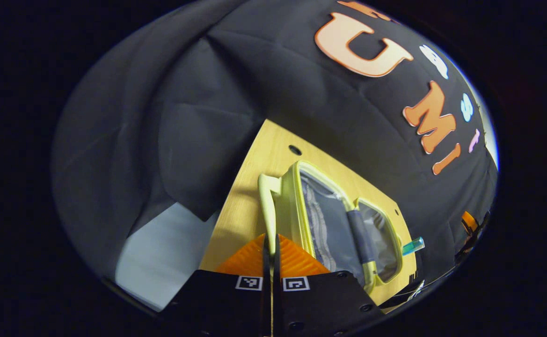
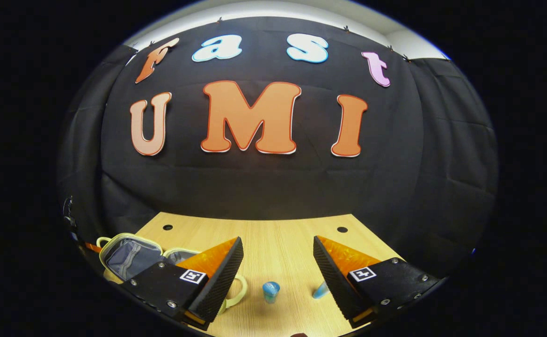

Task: First open the suitcase, pack the skin care products into it, and then close the suitcase.

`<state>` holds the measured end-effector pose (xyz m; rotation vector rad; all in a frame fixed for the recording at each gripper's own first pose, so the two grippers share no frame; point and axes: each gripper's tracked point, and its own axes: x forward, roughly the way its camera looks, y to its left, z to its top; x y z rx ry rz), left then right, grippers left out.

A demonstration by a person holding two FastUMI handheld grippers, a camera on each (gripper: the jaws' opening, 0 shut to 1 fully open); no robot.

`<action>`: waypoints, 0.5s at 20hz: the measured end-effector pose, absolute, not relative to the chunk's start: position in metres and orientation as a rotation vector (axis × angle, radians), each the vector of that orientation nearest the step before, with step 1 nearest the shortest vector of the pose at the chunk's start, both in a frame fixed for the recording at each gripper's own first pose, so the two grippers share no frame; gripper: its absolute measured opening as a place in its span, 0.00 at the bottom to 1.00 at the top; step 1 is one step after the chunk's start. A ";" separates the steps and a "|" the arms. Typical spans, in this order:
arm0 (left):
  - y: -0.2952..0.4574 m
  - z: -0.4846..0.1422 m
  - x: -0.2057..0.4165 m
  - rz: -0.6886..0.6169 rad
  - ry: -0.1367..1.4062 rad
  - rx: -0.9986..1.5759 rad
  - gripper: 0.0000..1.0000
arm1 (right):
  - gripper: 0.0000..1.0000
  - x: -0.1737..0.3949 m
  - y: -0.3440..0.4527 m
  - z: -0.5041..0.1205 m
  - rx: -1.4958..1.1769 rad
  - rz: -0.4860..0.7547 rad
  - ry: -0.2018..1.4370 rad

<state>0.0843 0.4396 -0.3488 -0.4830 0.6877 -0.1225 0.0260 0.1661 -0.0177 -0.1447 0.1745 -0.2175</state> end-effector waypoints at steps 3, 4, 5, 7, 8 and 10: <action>0.456 -0.371 0.081 -0.055 0.729 -0.439 0.14 | 0.95 0.021 0.161 -0.018 -0.164 -0.229 0.174; 0.458 -0.371 0.086 -0.040 0.719 -0.436 0.18 | 0.95 0.020 0.158 -0.018 -0.175 -0.234 0.174; 0.461 -0.369 0.090 -0.018 0.704 -0.427 0.25 | 0.95 0.018 0.155 -0.019 -0.185 -0.239 0.174; 0.479 -0.370 0.101 0.067 0.675 -0.357 0.32 | 0.95 0.016 0.148 -0.020 -0.189 -0.242 0.174; 0.492 -0.360 0.102 0.129 0.650 -0.303 0.55 | 0.95 0.016 0.145 -0.022 -0.185 -0.243 0.175; 0.509 -0.336 0.101 0.236 0.595 -0.201 1.00 | 0.95 0.016 0.136 -0.026 -0.178 -0.243 0.181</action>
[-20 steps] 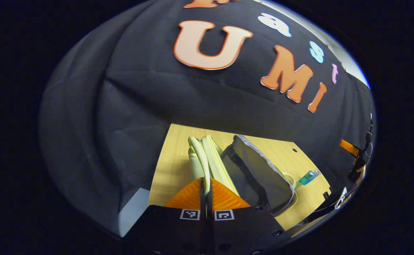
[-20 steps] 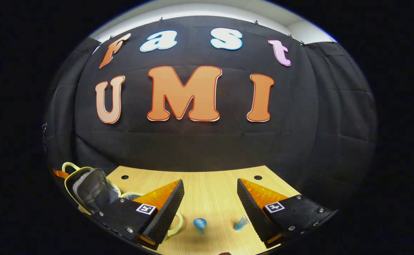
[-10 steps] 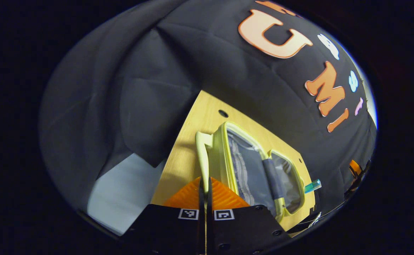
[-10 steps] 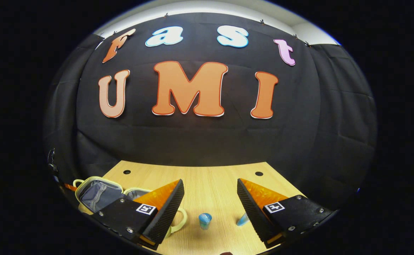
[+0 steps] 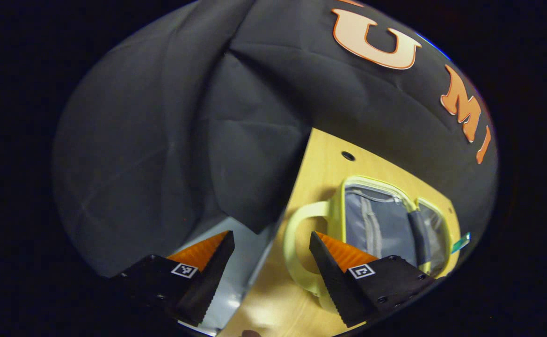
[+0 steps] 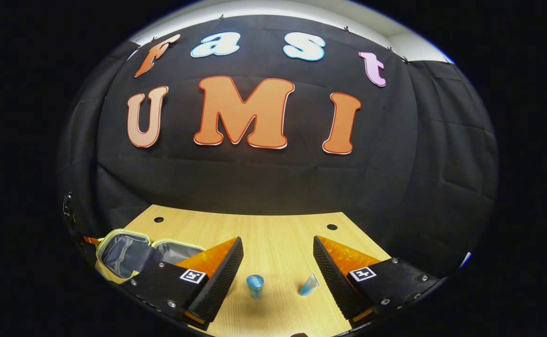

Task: First open the suitcase, pack the skin care products into it, and then close the suitcase.

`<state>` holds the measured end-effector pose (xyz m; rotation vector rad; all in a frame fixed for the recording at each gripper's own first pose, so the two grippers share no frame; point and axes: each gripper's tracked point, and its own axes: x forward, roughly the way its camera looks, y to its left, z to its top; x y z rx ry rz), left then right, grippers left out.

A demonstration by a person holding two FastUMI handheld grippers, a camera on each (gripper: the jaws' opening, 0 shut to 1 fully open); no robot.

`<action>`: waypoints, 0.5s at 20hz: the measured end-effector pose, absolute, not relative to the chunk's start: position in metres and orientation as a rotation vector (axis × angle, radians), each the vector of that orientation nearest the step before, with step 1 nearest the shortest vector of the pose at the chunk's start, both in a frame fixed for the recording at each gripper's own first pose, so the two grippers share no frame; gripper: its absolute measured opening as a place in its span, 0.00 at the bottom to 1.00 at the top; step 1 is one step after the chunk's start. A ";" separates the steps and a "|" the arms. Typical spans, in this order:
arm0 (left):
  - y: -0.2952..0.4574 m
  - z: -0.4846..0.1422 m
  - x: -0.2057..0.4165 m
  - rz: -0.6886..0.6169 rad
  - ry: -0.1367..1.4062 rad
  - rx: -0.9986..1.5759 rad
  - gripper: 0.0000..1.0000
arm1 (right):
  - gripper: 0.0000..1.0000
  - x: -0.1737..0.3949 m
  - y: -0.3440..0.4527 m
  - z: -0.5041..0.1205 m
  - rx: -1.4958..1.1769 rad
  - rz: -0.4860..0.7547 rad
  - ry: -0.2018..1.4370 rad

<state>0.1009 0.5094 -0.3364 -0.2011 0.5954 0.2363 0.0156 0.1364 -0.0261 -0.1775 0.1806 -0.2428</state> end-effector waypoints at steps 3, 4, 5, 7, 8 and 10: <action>0.500 -0.278 0.099 0.309 0.471 -0.071 0.95 | 0.95 0.016 0.119 -0.026 -0.182 -0.241 0.171; 0.490 -0.255 0.098 0.317 0.431 -0.031 0.95 | 0.95 0.016 0.113 -0.026 -0.186 -0.239 0.168; 0.478 -0.230 0.096 0.323 0.388 0.005 0.95 | 0.95 0.017 0.106 -0.026 -0.187 -0.235 0.166; 0.440 -0.179 0.087 0.311 0.312 0.043 0.95 | 0.95 0.019 0.093 -0.027 -0.183 -0.218 0.163; 0.414 -0.154 0.086 0.300 0.270 0.058 0.95 | 0.95 0.020 0.086 -0.026 -0.184 -0.210 0.157; 0.363 -0.113 0.083 0.286 0.187 0.086 0.95 | 0.95 0.024 0.073 -0.025 -0.193 -0.186 0.147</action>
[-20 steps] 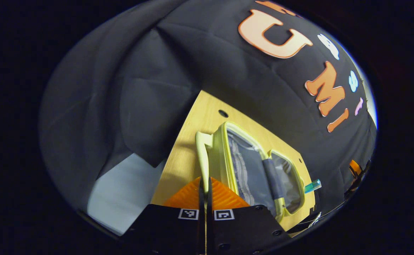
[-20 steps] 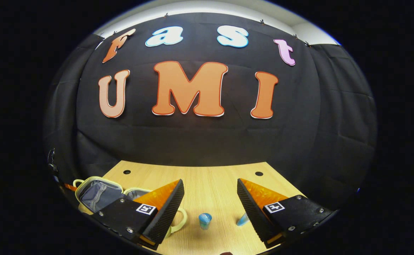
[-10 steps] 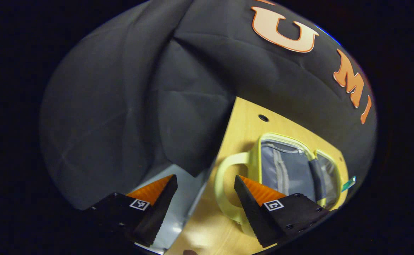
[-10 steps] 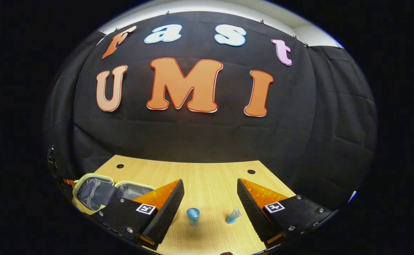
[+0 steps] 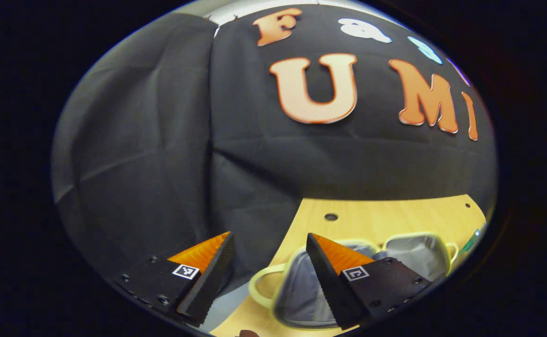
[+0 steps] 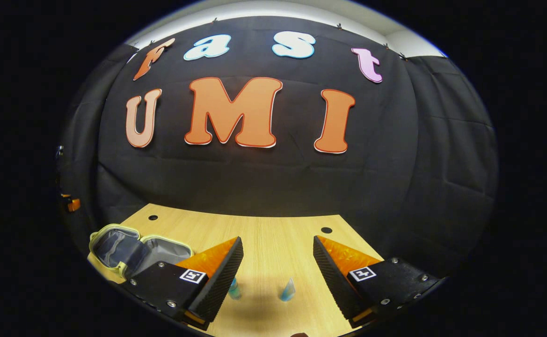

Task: First open the suitcase, pack the skin care products into it, and then close the suitcase.

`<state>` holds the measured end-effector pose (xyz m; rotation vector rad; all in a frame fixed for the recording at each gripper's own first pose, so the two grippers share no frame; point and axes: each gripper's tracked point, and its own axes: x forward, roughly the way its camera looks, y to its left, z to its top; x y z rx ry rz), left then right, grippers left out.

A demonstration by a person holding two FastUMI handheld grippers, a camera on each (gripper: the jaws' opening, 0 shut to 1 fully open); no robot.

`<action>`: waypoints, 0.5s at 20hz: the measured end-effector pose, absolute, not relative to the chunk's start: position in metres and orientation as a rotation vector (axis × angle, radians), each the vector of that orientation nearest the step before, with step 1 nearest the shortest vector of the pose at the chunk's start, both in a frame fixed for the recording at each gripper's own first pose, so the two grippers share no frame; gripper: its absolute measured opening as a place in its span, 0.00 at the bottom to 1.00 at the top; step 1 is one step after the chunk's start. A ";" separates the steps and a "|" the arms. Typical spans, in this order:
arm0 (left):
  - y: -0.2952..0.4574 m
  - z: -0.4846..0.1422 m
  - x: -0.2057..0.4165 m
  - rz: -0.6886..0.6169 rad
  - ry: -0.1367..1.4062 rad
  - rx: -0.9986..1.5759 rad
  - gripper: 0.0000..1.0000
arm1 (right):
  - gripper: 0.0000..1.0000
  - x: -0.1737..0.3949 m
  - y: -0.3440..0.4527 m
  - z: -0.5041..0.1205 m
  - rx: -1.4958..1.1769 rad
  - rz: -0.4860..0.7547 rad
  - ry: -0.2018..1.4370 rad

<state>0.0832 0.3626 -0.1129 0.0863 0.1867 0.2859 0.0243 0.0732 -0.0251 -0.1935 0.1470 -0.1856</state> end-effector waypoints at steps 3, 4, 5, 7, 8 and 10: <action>0.277 -0.052 0.070 0.247 0.059 0.085 0.95 | 0.95 0.031 0.060 -0.029 -0.218 -0.131 0.139; 0.251 -0.038 0.063 0.236 0.032 0.085 0.96 | 0.95 0.033 0.057 -0.032 -0.216 -0.110 0.147; 0.225 -0.029 0.060 0.220 0.017 0.084 0.97 | 0.96 0.033 0.055 -0.033 -0.206 -0.086 0.151; 0.179 -0.021 0.055 0.188 -0.007 0.079 0.98 | 0.96 0.035 0.049 -0.035 -0.202 -0.055 0.150; 0.153 -0.017 0.054 0.159 -0.008 0.066 1.00 | 0.96 0.035 0.044 -0.036 -0.210 -0.048 0.151; 0.104 -0.025 0.049 0.109 -0.005 0.062 0.98 | 0.95 0.035 0.034 -0.039 -0.221 -0.035 0.154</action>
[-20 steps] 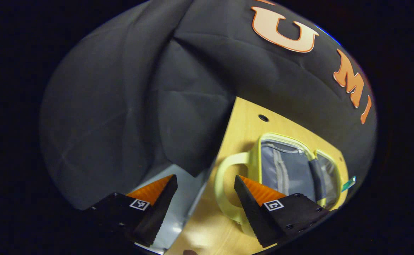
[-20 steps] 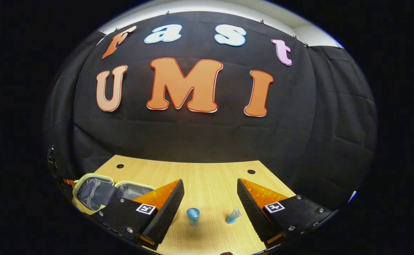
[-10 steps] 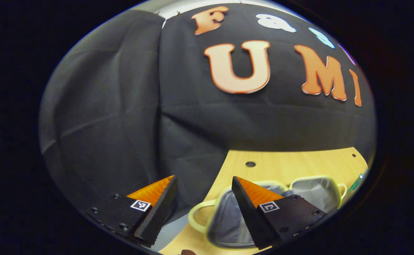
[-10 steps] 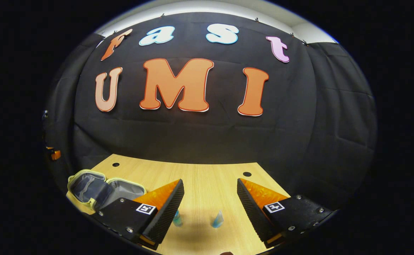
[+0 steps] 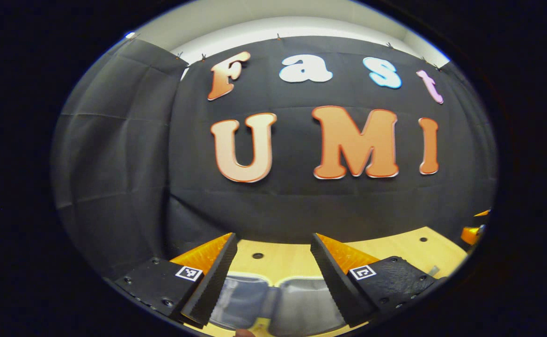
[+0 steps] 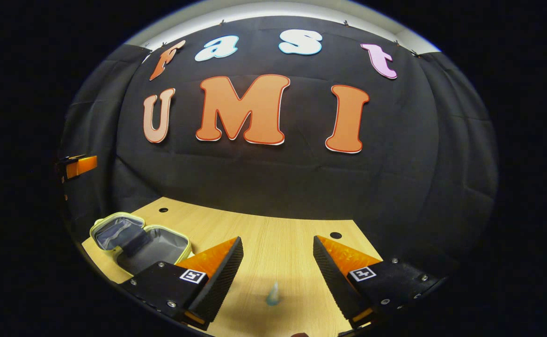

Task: First open the suitcase, pack the skin care products into it, and then close the suitcase.

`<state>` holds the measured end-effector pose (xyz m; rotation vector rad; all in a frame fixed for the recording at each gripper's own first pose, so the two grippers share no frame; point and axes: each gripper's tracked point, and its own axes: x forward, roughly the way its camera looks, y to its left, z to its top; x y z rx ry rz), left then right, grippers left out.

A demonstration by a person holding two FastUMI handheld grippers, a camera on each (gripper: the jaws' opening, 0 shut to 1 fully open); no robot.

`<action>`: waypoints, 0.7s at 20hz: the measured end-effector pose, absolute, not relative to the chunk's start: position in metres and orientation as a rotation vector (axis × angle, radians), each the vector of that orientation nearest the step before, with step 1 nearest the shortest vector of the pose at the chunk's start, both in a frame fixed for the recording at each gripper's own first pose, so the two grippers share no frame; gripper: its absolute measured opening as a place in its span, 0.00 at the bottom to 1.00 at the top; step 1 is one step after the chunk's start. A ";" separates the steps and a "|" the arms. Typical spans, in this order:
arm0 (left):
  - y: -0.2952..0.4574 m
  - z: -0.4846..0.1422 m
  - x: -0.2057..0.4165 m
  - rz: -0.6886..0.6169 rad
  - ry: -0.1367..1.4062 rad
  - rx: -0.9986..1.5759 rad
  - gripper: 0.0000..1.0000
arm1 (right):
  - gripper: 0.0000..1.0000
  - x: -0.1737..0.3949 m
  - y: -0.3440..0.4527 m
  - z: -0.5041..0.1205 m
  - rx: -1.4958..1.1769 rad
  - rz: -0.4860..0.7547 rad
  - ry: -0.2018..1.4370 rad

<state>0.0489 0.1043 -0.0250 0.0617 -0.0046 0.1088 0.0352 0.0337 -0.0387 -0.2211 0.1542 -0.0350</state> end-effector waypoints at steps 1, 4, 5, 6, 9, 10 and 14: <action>0.084 -0.032 0.045 0.082 -0.003 0.073 1.00 | 0.95 0.035 0.029 -0.041 -0.224 -0.033 0.159; 0.006 -0.057 0.040 -0.039 0.007 0.093 0.98 | 0.96 0.031 0.014 -0.050 -0.216 -0.036 0.179; -0.016 -0.069 0.039 -0.072 0.025 0.098 1.00 | 0.96 0.028 0.010 -0.054 -0.209 -0.037 0.185; -0.037 -0.085 0.037 -0.104 0.052 0.097 1.00 | 0.96 0.026 0.006 -0.057 -0.206 -0.040 0.193; -0.100 -0.126 0.021 -0.198 0.102 0.073 0.98 | 0.96 0.019 -0.006 -0.066 -0.221 -0.049 0.210; -0.122 -0.144 0.015 -0.229 0.123 0.101 1.00 | 0.96 0.017 -0.011 -0.067 -0.224 -0.053 0.214; -0.174 -0.213 0.007 -0.306 0.214 0.190 0.98 | 0.96 0.009 -0.034 -0.073 -0.225 -0.087 0.232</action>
